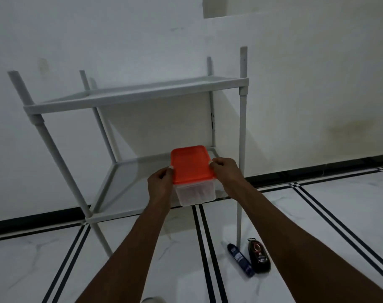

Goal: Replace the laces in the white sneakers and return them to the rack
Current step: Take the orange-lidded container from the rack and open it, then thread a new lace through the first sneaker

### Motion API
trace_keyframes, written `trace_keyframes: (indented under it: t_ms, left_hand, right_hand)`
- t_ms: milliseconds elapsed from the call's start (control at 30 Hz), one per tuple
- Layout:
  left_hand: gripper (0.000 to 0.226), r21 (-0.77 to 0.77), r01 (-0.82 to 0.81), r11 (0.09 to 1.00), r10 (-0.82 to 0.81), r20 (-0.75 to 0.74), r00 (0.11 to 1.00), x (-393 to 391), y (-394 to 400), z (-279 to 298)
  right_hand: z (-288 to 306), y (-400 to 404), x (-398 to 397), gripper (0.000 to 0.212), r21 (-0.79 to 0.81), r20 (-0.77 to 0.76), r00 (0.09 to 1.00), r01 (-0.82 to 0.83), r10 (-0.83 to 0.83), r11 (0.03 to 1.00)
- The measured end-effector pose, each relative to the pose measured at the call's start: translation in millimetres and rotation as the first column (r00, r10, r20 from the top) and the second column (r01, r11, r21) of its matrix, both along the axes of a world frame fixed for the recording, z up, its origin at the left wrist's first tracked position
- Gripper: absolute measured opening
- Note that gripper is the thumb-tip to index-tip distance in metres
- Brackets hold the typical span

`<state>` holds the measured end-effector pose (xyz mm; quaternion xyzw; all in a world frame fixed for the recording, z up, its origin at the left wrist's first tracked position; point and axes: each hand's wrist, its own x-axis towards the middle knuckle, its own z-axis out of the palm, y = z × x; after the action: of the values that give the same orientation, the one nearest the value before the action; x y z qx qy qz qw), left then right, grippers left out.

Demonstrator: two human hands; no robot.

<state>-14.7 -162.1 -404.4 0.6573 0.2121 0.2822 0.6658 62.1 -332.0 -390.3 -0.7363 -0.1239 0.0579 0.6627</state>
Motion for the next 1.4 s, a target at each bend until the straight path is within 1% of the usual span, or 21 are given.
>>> trace_keyframes:
  t_ms: [133,333,467,567,633,667,700,733,767,800,833,900,933,1000,1067,1133,1167,1233,1267,1333,1400]
  left_hand:
    - [0.029,-0.025,0.061,0.998,-0.063,-0.091,0.994,31,7,2]
    - [0.026,-0.012,0.141,0.99,-0.142,-0.088,0.986,53,7,-2]
    - [0.022,-0.048,0.133,0.99,-0.138,-0.106,0.985,51,6,-5]
    - [0.022,-0.074,0.145,0.987,-0.153,-0.117,0.981,49,8,-7]
    - [0.039,-0.032,0.095,0.995,-0.099,-0.123,0.987,40,7,-11]
    - [0.042,0.032,0.057,0.998,-0.053,-0.109,0.993,32,5,-10]
    - [0.038,0.103,0.024,0.994,-0.015,-0.087,0.996,21,-1,-12]
    - [0.033,0.166,-0.002,0.986,0.01,-0.046,0.999,9,-6,-14]
    - [0.029,0.212,-0.021,0.977,0.021,0.003,1.0,-4,-12,-18]
    - [0.026,0.227,-0.035,0.973,0.025,0.048,0.999,-16,-18,-25]
    - [0.024,0.23,-0.04,0.972,0.024,0.074,0.997,-28,-23,-33]
    - [0.017,0.212,0.0,0.977,-0.015,0.07,0.997,-51,-34,-57]
    - [0.014,0.185,0.04,0.982,-0.048,0.04,0.998,-59,-39,-74]
    - [0.011,0.123,0.114,0.986,-0.106,-0.071,0.992,-79,-50,-113]
    - [0.008,0.062,0.184,0.981,-0.169,-0.198,0.966,-99,-60,-154]
    - [0.008,0.004,0.232,0.973,-0.216,-0.348,0.912,-122,-67,-199]
    - [0.008,-0.013,0.24,0.971,-0.223,-0.421,0.879,-134,-69,-219]
    - [0.012,0.005,0.268,0.963,-0.222,-0.549,0.806,-157,-72,-254]
    - [0.014,0.053,0.306,0.951,-0.216,-0.594,0.775,-165,-72,-264]
    - [0.013,0.137,0.443,0.886,-0.238,-0.685,0.688,-183,-76,-282]
    - [0.009,0.191,0.576,0.795,-0.258,-0.753,0.605,-195,-80,-292]
  right_hand:
    - [-10,6,37,0.021,0.025,-0.044,0.999,-0.003,0.004,1.0]
    - [-24,11,68,0.025,0.006,-0.005,1.0,0.015,-0.015,1.0]
    - [-33,9,67,0.028,-0.035,-0.002,1.0,0.022,-0.022,0.999]
    - [-33,6,59,0.04,-0.122,0.034,0.999,0.043,-0.039,0.992]
    - [-29,2,42,0.05,-0.264,0.179,0.981,0.118,-0.072,0.957]
    - [-25,0,30,0.049,-0.323,0.307,0.949,0.182,-0.079,0.929]
    - [-26,-3,15,0.046,-0.343,0.448,0.89,0.259,-0.085,0.903]
    - [-26,-6,-1,0.041,-0.315,0.578,0.81,0.334,-0.099,0.888]
    - [-30,-9,-17,0.036,-0.272,0.663,0.74,0.384,-0.117,0.882]
    - [-34,-11,-33,0.031,-0.231,0.698,0.703,0.402,-0.137,0.886]
    - [-43,-12,-46,0.027,-0.197,0.683,0.712,0.392,-0.161,0.899]
    - [-69,-10,-74,0.018,-0.16,0.557,0.814,0.302,-0.167,0.94]
    - [-85,-8,-85,0.015,-0.158,0.483,0.863,0.254,-0.149,0.954]
    - [-124,-5,-108,0.012,-0.192,0.322,0.943,0.157,-0.089,0.969]
    - [-169,-9,-129,0.013,-0.228,0.136,0.991,0.039,-0.008,0.973]
    - [-216,-20,-151,0.014,-0.281,-0.022,0.998,-0.068,0.065,0.957]
    - [-237,-27,-160,0.013,-0.329,-0.067,0.993,-0.118,0.101,0.937]
    - [-271,-46,-178,0.014,-0.455,-0.138,0.975,-0.218,0.173,0.863]
    - [-281,-53,-184,0.014,-0.513,-0.153,0.966,-0.259,0.209,0.818]
    - [-296,-69,-198,0.015,-0.582,-0.209,0.941,-0.338,0.266,0.74]
    - [-305,-79,-208,0.015,-0.622,-0.304,0.897,-0.443,0.322,0.646]
